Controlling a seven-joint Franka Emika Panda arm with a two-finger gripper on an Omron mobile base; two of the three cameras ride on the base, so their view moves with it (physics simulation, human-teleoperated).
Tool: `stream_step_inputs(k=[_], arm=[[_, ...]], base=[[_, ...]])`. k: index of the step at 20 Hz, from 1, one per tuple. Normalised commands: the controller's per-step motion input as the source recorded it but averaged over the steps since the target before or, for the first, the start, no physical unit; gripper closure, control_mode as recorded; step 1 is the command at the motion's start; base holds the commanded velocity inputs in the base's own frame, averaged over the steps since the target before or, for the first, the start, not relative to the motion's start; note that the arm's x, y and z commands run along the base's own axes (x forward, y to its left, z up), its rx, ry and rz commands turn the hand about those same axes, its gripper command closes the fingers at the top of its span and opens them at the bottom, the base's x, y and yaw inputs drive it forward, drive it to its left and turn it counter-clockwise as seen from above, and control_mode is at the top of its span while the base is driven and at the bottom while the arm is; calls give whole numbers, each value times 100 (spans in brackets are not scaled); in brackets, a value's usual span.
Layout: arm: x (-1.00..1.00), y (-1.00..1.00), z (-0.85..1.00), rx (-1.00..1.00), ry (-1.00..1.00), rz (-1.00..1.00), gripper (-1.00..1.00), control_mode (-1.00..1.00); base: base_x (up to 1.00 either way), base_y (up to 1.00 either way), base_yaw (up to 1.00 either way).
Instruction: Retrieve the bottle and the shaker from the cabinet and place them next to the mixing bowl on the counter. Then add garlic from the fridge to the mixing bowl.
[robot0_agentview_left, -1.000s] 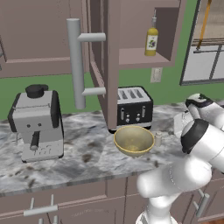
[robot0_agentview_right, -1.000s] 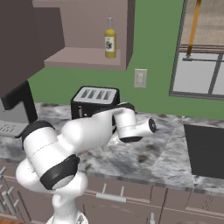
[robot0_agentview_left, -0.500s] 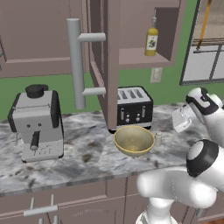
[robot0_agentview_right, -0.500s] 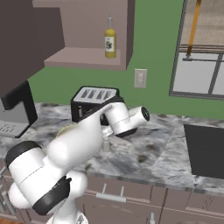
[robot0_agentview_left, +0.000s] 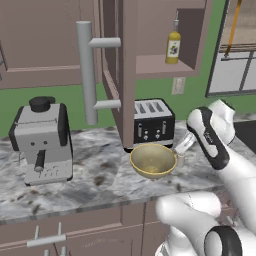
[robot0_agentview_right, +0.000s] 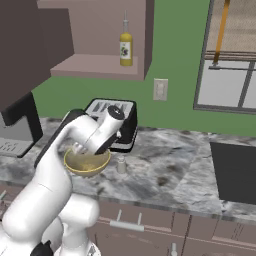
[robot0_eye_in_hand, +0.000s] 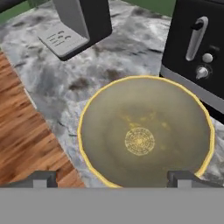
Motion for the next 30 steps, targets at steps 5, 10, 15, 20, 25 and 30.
stream_step_inputs(k=[5,10,15,20,25,30], arm=[[-13,41,11,-20,1,-56,-100,-100],[0,18,44,-17,13,-64,-100,-100],[-1,5,74,-13,6,-44,-100,-100],[-15,0,68,-1,-25,-6,-100,-100],[-12,-12,46,15,-32,0,-100,-100],[-15,-10,68,15,-24,1,-100,-100]], base=[[0,0,0],[0,0,0],[0,0,0],[0,0,0],[0,0,0],[0,0,0]])
